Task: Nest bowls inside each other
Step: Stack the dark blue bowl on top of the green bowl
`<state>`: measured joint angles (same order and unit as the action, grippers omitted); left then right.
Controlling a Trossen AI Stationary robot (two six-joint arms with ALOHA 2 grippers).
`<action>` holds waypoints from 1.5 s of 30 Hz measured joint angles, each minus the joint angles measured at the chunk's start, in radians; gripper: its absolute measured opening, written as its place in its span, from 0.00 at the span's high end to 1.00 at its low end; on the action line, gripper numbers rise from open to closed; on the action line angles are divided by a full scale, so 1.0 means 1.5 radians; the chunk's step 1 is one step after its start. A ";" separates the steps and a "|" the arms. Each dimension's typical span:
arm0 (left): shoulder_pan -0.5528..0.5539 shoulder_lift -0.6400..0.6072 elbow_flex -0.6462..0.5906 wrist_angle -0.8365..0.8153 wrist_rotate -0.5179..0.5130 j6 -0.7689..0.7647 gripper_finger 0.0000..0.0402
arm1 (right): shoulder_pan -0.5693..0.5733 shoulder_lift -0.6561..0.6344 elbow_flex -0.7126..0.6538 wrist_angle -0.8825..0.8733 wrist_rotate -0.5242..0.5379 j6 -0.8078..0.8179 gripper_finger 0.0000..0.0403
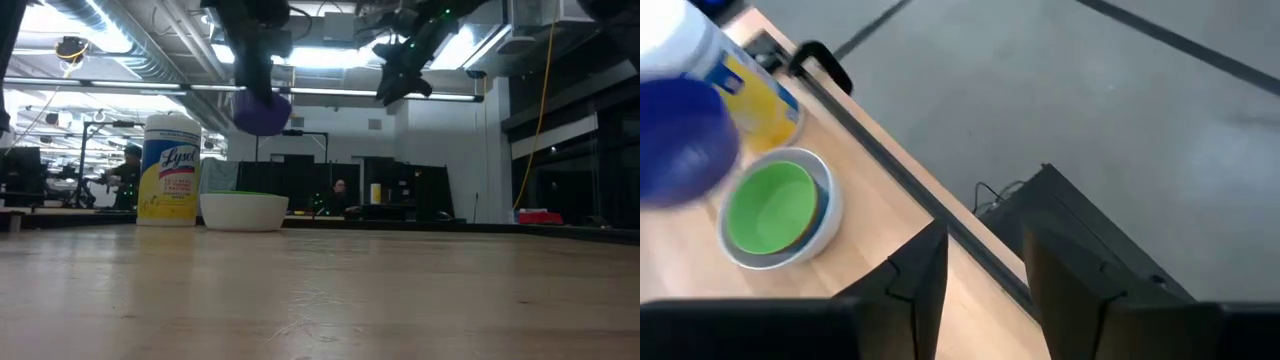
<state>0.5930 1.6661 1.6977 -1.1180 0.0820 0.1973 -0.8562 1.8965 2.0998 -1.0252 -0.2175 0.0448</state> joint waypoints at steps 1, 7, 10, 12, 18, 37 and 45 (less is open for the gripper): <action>-0.005 -0.007 -0.025 0.022 -0.004 -0.009 0.99 | -0.004 -0.006 0.000 0.001 -0.003 0.000 0.67; -0.034 -0.061 -0.175 0.153 -0.063 -0.082 0.99 | -0.025 -0.026 0.000 0.000 -0.026 0.000 0.70; -0.051 -0.080 -0.245 0.187 -0.111 -0.106 0.99 | -0.028 -0.030 0.000 0.000 -0.045 0.000 0.71; -0.060 -0.092 -0.282 0.213 -0.121 -0.113 0.99 | -0.027 -0.030 0.000 0.000 -0.048 0.000 0.71; -0.069 -0.103 -0.365 0.332 -0.120 -0.159 0.99 | -0.022 -0.030 0.000 0.008 -0.054 0.002 0.71; -0.077 -0.103 -0.471 0.492 -0.111 -0.193 0.99 | -0.008 -0.029 0.000 0.026 -0.096 0.032 0.70; -0.073 -0.103 -0.516 0.522 -0.106 -0.194 0.99 | -0.003 -0.029 0.000 0.026 -0.112 0.034 0.74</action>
<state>0.4838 1.5120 0.9231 -0.3349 -0.0765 -0.0940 -0.8603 1.8526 2.0995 -0.9867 -0.3856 0.0959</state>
